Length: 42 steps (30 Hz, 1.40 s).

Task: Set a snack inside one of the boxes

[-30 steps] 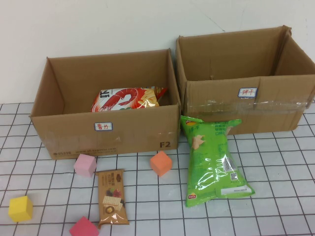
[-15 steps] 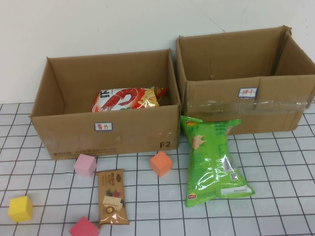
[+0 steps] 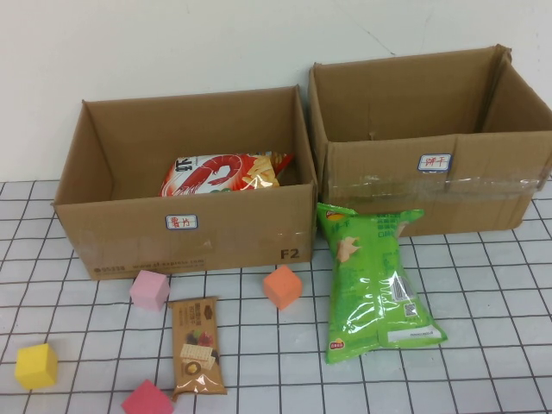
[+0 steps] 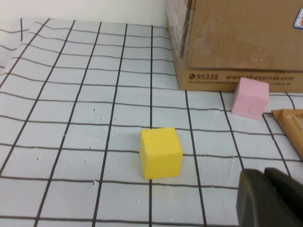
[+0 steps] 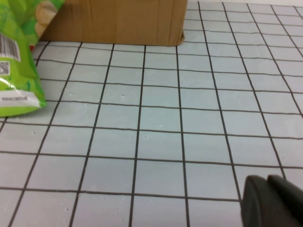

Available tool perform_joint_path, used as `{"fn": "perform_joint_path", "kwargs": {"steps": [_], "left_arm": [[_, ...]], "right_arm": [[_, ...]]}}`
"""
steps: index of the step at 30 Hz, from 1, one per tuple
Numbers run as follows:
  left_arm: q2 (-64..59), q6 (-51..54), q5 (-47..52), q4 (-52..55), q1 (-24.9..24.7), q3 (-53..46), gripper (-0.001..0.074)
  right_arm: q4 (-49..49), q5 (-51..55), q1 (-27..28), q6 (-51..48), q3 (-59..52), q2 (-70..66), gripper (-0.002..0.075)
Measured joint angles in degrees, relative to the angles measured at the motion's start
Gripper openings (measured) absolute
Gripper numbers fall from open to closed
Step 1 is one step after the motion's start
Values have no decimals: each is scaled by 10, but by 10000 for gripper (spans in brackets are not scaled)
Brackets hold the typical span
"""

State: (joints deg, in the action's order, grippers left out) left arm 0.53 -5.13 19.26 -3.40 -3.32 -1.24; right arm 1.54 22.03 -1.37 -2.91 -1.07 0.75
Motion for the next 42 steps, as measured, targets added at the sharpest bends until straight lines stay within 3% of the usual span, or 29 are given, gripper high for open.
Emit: {"fn": "perform_joint_path", "kwargs": {"steps": [6,16,20,25,28,33,42], "left_arm": [[0,0,-60,3,0,-3,-1],[0,0,-424,7,0,-3,-1],[0,0,-486,8,0,-3,-1],[0,-12,-512,2,0,-3,-1],[0,-20,-513,-13,0,-3,-1],[0,-34,-515,-77,0,-3,-1],[0,-43,-543,-185,0,-3,-1]], "right_arm": [[17,-63,0,-2,-6,0,-1],[48,-389,0,-2,-6,0,-1],[32,-467,0,4,-6,0,-1],[-15,-478,0,-22,-6,0,-1],[-46,-440,0,-25,3,1,-1],[-55,-246,0,-35,96,-6,-1],[-56,10,0,-78,261,-176,-1]]}}
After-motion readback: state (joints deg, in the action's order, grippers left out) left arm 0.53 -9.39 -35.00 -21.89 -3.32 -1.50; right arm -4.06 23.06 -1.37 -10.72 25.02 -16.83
